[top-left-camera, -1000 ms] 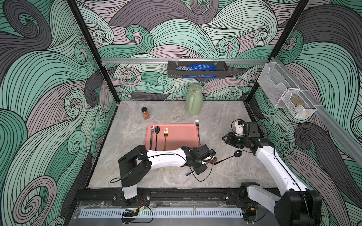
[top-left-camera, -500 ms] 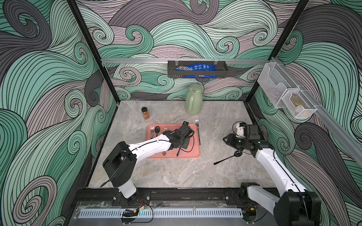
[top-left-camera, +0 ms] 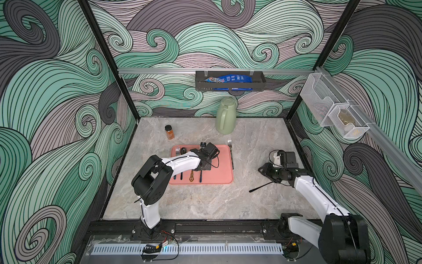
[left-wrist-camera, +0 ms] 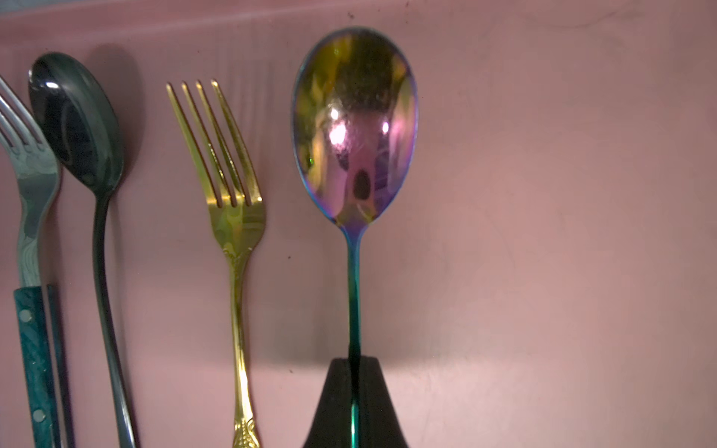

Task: Set the spoon and fork side by side
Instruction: Place the spoon on the tray.

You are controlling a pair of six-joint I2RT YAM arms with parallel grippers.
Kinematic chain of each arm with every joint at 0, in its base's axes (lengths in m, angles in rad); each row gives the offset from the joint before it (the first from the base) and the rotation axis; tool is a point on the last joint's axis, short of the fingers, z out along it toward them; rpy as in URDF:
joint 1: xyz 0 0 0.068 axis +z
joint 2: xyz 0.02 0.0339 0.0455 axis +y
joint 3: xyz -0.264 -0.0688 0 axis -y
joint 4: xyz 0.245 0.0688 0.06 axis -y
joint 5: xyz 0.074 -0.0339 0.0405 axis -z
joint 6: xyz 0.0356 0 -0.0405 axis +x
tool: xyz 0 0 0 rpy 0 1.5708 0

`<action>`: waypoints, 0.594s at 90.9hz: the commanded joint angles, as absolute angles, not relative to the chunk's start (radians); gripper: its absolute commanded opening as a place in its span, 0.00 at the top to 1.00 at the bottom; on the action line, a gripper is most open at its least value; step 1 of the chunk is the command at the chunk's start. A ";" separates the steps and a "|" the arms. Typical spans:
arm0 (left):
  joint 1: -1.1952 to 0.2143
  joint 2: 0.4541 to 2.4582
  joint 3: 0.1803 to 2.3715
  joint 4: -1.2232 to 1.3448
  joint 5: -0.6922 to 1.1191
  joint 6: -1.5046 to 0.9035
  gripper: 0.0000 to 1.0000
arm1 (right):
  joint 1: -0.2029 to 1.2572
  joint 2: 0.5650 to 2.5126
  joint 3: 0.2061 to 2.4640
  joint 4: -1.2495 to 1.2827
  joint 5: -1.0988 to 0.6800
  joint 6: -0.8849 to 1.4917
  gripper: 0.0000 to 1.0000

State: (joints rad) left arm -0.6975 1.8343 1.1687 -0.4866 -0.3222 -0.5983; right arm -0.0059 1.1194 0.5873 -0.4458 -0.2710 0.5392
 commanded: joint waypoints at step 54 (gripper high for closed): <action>-0.638 1.890 1.203 -0.486 -0.271 -0.626 0.86 | 0.099 1.276 0.718 -0.388 -0.211 0.499 0.50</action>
